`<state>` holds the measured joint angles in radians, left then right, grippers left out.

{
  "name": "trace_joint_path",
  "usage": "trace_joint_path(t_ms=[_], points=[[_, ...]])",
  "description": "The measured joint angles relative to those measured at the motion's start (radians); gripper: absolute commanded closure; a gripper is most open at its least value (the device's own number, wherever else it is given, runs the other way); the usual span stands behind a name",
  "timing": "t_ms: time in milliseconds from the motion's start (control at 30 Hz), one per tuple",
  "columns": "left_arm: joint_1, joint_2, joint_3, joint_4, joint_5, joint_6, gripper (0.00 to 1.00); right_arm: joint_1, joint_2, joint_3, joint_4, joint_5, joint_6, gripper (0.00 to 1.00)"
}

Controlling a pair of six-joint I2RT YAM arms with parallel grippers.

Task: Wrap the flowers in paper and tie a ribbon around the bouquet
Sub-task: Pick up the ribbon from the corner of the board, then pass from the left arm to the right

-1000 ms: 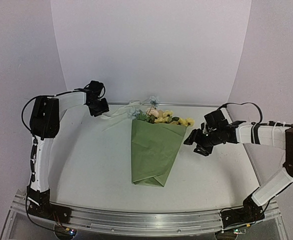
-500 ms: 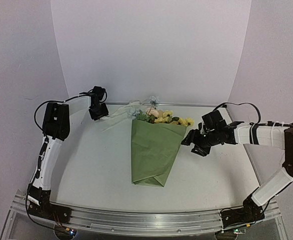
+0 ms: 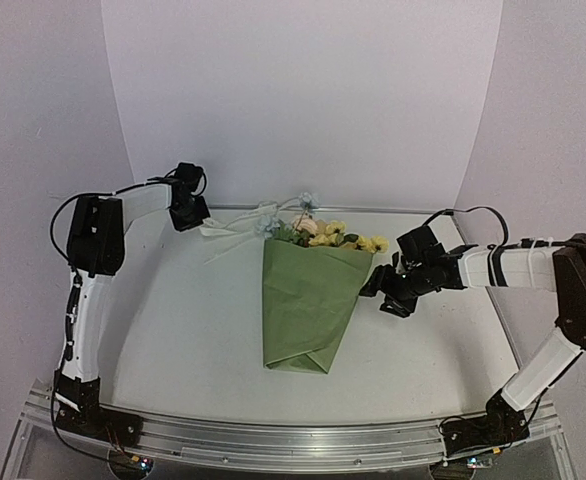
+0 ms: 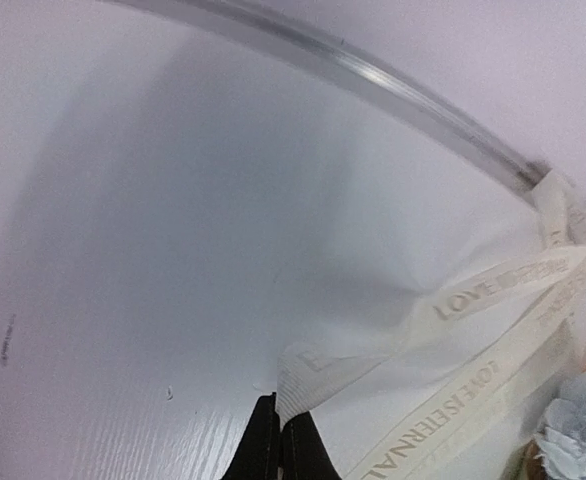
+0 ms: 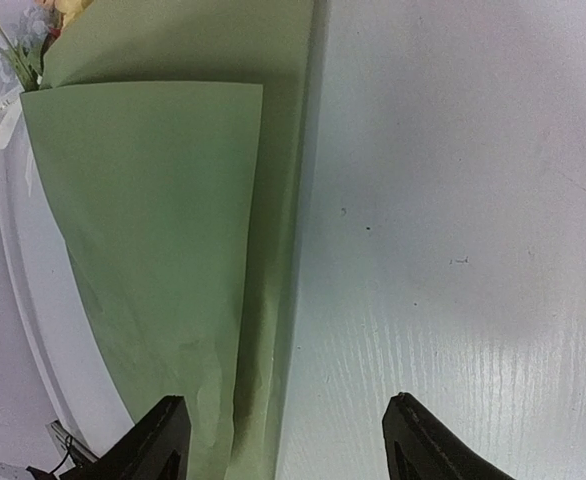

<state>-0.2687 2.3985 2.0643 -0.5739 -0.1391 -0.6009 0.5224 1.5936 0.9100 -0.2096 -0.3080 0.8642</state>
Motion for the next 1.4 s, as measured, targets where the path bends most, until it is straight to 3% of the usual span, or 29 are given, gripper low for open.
trace_joint_path(t_ms=[133,367,533,700,833,967,1200,1400], points=[[0.005,-0.192,-0.061,0.088,-0.027,0.039,1.0,0.0,0.0,0.0,0.002,0.0,0.0,0.32],[0.006,-0.676,-0.289,0.35,-0.007,0.079,1.0,0.005,-0.004,0.001,0.006,0.006,-0.008,0.32],[-0.029,-0.944,-0.478,0.496,0.108,0.115,1.0,0.028,-0.034,0.02,0.006,0.015,-0.023,0.32],[-0.135,-1.105,-0.627,0.528,0.262,0.164,1.0,0.068,-0.084,0.044,0.007,0.035,-0.035,0.31],[-0.2,-1.193,-0.723,0.551,0.387,0.145,1.0,0.131,-0.123,0.055,0.014,0.064,-0.05,0.28],[-0.28,-1.244,-0.802,0.559,0.424,0.082,1.0,0.222,-0.166,0.055,0.046,0.102,-0.068,0.22],[-0.467,-1.189,-0.863,0.599,0.441,-0.07,1.0,0.442,-0.19,0.123,0.127,0.209,-0.173,0.23],[-0.516,-1.154,-0.929,0.655,0.512,-0.156,1.0,0.461,-0.091,0.256,0.19,0.234,-0.243,0.21]])
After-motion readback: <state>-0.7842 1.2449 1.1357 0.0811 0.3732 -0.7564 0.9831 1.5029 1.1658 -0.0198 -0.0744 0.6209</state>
